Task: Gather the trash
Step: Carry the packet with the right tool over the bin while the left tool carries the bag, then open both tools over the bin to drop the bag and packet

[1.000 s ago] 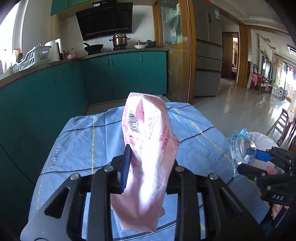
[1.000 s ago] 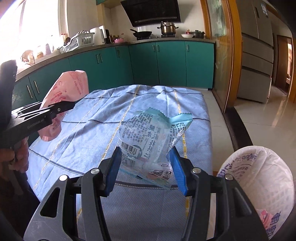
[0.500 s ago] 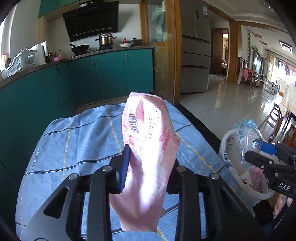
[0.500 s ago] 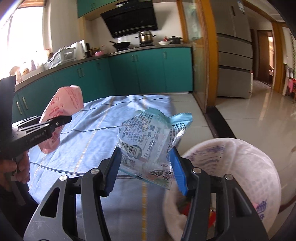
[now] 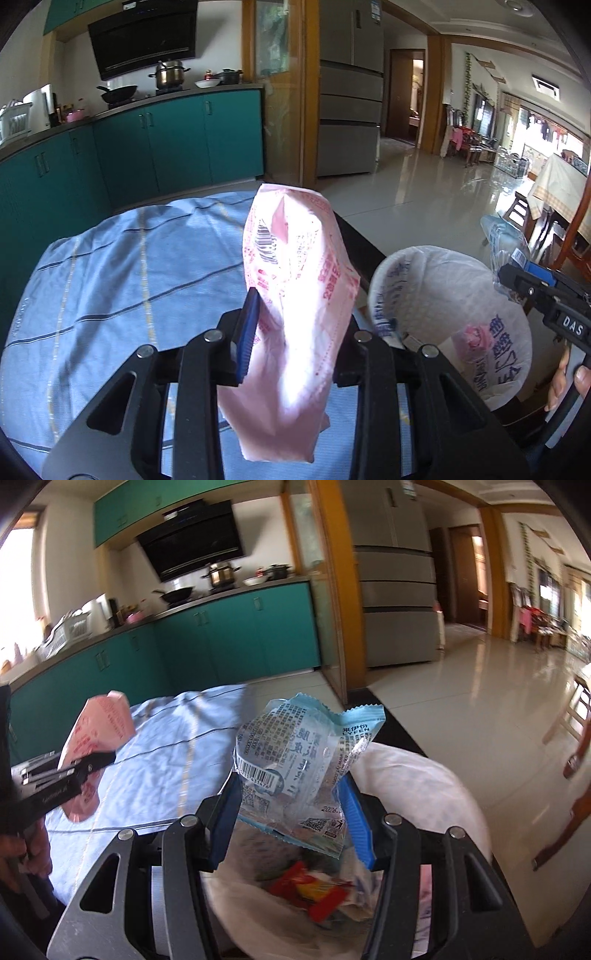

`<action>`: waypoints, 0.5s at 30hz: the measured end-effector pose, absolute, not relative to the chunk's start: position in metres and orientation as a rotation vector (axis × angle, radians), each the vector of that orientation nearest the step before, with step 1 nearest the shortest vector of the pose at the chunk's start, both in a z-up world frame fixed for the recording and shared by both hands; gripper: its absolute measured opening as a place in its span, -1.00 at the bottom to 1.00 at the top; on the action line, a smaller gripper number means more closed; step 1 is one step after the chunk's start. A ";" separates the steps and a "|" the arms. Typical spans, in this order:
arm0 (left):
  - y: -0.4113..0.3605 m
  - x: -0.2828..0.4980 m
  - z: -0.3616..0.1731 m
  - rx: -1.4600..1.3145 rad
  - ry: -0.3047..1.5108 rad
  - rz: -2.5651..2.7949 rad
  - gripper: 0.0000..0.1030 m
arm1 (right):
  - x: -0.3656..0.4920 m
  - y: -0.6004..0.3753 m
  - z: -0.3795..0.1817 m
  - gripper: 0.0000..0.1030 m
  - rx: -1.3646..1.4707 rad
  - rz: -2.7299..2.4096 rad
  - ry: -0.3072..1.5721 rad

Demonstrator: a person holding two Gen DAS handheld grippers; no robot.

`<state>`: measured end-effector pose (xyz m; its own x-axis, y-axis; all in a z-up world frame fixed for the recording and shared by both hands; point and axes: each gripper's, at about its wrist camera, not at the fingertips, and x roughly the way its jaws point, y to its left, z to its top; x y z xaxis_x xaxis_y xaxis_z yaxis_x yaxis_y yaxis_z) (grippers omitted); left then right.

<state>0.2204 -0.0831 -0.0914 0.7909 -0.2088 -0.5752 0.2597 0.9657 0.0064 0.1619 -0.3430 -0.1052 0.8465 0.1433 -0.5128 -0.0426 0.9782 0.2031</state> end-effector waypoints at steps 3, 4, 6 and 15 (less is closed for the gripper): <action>-0.106 0.223 -0.098 0.097 0.622 -0.290 -0.36 | 0.160 -0.358 -0.110 0.04 0.205 0.069 0.568; -0.114 0.223 -0.101 0.099 0.628 -0.303 -0.36 | 0.160 -0.361 -0.112 0.04 0.206 0.059 0.574; -0.128 0.224 -0.107 0.103 0.639 -0.326 -0.36 | 0.159 -0.368 -0.116 0.04 0.209 0.046 0.585; -0.192 0.217 -0.137 0.160 0.679 -0.419 -0.35 | 0.156 -0.384 -0.126 0.04 0.204 -0.027 0.623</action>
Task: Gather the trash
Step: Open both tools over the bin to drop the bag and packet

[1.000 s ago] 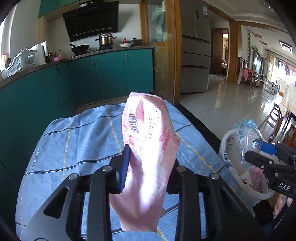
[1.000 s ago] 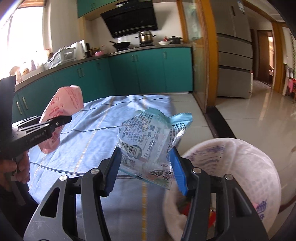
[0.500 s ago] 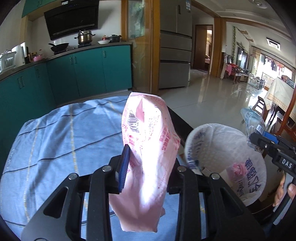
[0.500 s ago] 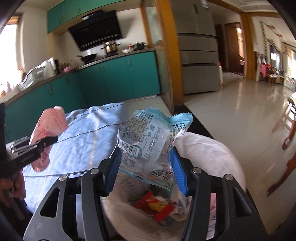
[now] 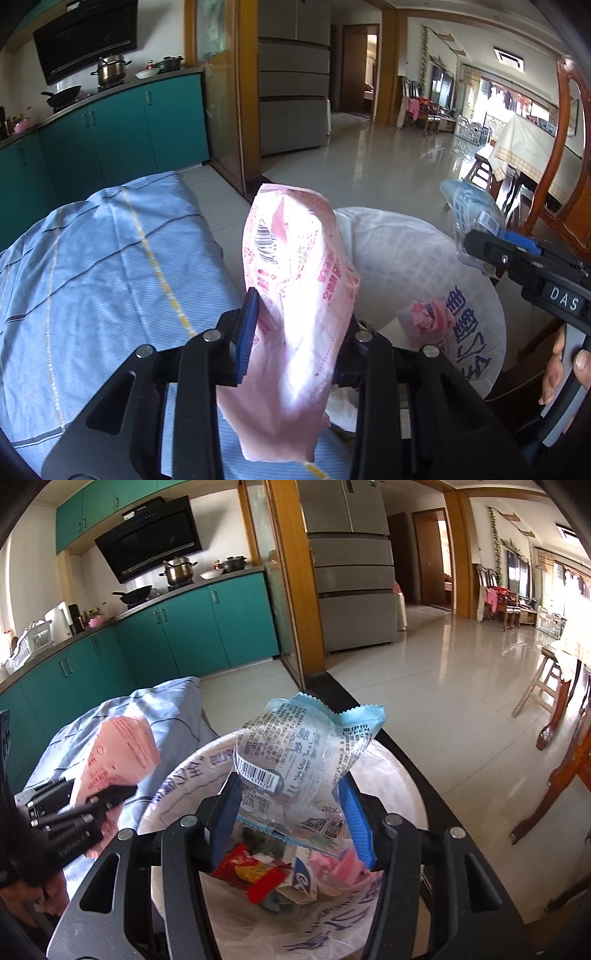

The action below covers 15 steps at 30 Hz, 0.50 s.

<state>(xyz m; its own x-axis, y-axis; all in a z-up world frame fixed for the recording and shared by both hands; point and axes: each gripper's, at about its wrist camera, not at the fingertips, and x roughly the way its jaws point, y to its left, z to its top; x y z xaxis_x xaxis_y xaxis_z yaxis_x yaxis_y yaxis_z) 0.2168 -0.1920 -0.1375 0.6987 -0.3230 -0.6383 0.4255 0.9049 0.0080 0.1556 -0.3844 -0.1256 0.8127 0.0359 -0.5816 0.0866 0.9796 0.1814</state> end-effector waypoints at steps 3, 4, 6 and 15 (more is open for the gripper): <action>-0.205 0.215 -0.145 0.187 0.689 -0.433 -0.31 | 0.155 -0.389 -0.129 0.04 0.212 -0.045 0.636; -0.207 0.214 -0.147 0.193 0.695 -0.438 -0.30 | 0.157 -0.390 -0.129 0.04 0.216 -0.050 0.642; -0.213 0.213 -0.151 0.208 0.706 -0.458 -0.27 | 0.158 -0.392 -0.132 0.04 0.226 -0.055 0.658; -0.223 0.206 -0.149 0.241 0.678 -0.471 0.26 | 0.165 -0.386 -0.136 0.15 0.221 -0.028 0.698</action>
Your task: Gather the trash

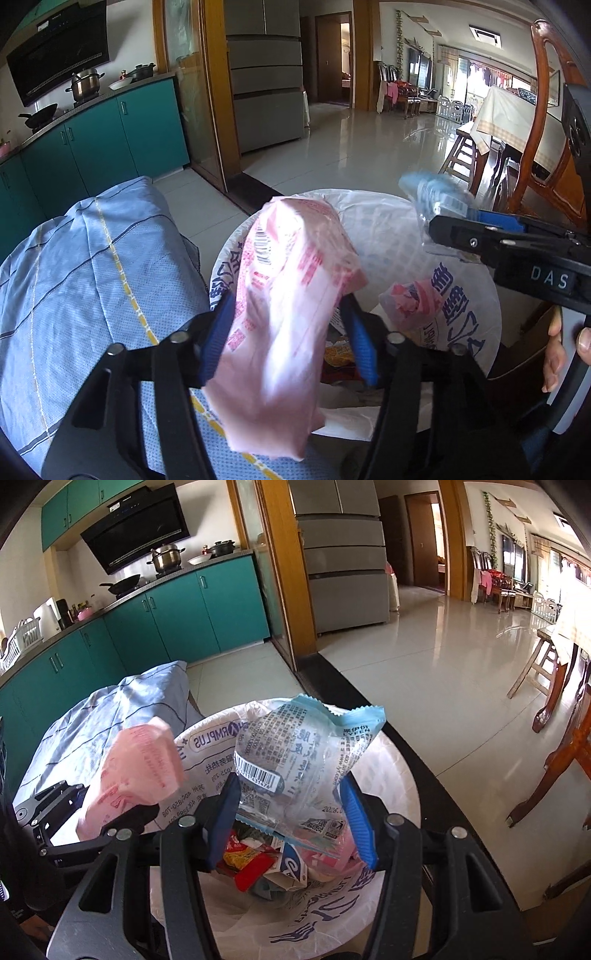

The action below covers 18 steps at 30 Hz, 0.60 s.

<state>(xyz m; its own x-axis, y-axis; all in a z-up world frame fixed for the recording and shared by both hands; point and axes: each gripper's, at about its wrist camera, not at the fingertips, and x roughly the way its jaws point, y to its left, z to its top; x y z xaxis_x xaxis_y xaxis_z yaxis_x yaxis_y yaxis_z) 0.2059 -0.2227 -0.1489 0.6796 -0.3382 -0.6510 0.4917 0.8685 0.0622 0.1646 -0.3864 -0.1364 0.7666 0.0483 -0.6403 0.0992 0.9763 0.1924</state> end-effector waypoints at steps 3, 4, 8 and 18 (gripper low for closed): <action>-0.217 0.204 -0.144 0.243 0.663 -0.457 0.48 | 0.165 -0.387 -0.137 0.46 0.232 -0.023 0.703; -0.214 0.202 -0.141 0.246 0.655 -0.449 0.57 | 0.165 -0.387 -0.136 0.57 0.234 -0.026 0.695; -0.194 0.187 -0.123 0.267 0.598 -0.395 0.72 | 0.151 -0.381 -0.118 0.72 0.219 -0.037 0.570; -0.096 0.081 -0.056 0.194 0.493 -0.165 0.93 | 0.025 -0.309 -0.060 0.93 0.102 -0.042 0.370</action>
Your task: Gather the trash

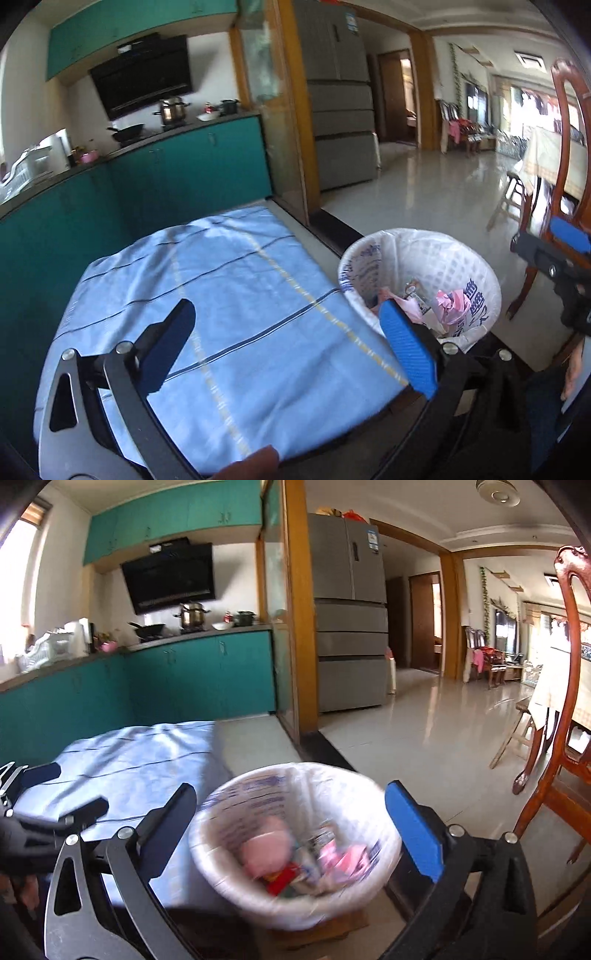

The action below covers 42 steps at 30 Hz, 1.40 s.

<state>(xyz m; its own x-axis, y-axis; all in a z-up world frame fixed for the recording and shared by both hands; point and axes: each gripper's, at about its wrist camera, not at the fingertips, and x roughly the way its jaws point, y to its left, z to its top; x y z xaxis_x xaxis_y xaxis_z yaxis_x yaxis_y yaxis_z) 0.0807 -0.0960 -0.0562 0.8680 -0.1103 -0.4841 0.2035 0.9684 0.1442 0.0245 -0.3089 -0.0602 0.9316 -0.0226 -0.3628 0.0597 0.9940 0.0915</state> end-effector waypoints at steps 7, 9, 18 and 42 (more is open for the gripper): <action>-0.057 0.016 -0.014 0.164 0.429 -0.103 0.93 | -0.016 -0.274 -0.027 0.93 0.043 -0.021 0.353; -0.048 0.004 -0.006 0.163 0.417 -0.075 0.93 | -0.022 -0.271 -0.023 0.93 0.060 -0.011 0.348; -0.024 -0.026 0.011 0.151 0.385 -0.029 0.93 | -0.036 -0.245 -0.010 0.93 0.026 -0.008 0.336; -0.016 -0.033 0.019 0.139 0.379 -0.013 0.94 | -0.047 -0.229 -0.004 0.93 -0.007 -0.009 0.337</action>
<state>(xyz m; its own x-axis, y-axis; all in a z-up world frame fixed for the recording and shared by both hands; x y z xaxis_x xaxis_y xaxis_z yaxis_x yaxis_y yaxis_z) -0.0327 -0.0159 0.0188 0.9291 0.0136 -0.3695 0.0382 0.9904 0.1326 -0.0470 -0.2287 -0.0040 0.9437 -0.0104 -0.3306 0.0080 0.9999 -0.0086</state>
